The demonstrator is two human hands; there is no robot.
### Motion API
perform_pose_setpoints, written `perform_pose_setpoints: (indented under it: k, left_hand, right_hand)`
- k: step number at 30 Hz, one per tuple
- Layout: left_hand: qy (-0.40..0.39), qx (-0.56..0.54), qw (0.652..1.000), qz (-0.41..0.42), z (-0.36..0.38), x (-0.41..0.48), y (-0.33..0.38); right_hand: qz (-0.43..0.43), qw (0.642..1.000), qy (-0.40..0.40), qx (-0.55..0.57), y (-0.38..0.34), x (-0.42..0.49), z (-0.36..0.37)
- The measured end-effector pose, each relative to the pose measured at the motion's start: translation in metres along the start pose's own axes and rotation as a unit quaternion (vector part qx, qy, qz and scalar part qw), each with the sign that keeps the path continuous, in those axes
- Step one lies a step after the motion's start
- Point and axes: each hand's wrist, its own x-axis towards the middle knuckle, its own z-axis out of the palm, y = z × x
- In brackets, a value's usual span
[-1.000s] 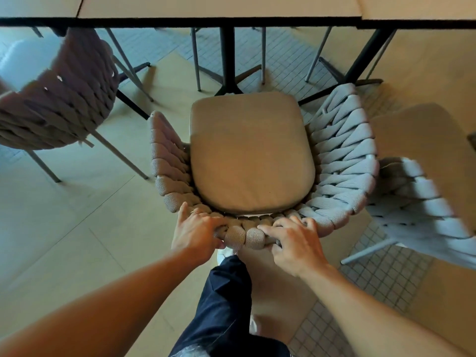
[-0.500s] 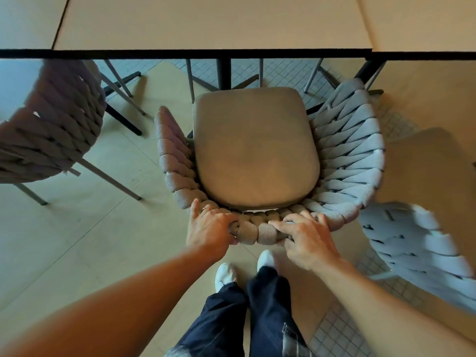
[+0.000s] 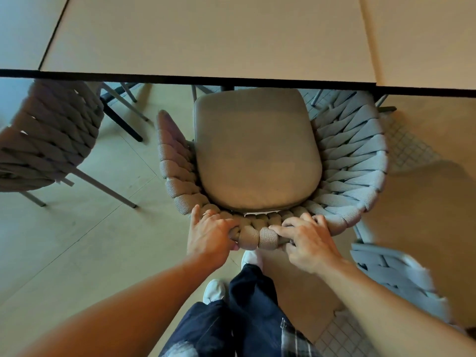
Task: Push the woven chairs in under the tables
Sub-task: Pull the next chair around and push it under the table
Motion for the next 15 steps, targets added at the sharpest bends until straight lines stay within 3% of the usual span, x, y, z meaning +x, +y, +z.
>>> perform_pose_setpoints:
  k: [6,11,15]
  left_hand:
    - [0.013,-0.011,1.0,-0.005,0.0,0.011,0.019]
    - [0.033,-0.087,0.996,-0.012,-0.02,0.013,0.009]
    - [0.112,-0.174,0.966,-0.155,-0.037,0.018,-0.019]
  right_hand:
    - [-0.014,0.999,-0.049,-0.015,0.026,0.012,-0.02]
    - [0.014,0.985,-0.172,0.031,0.016,0.027,-0.039]
    - [-0.003,0.969,-0.237,0.068,-0.009,0.043,-0.057]
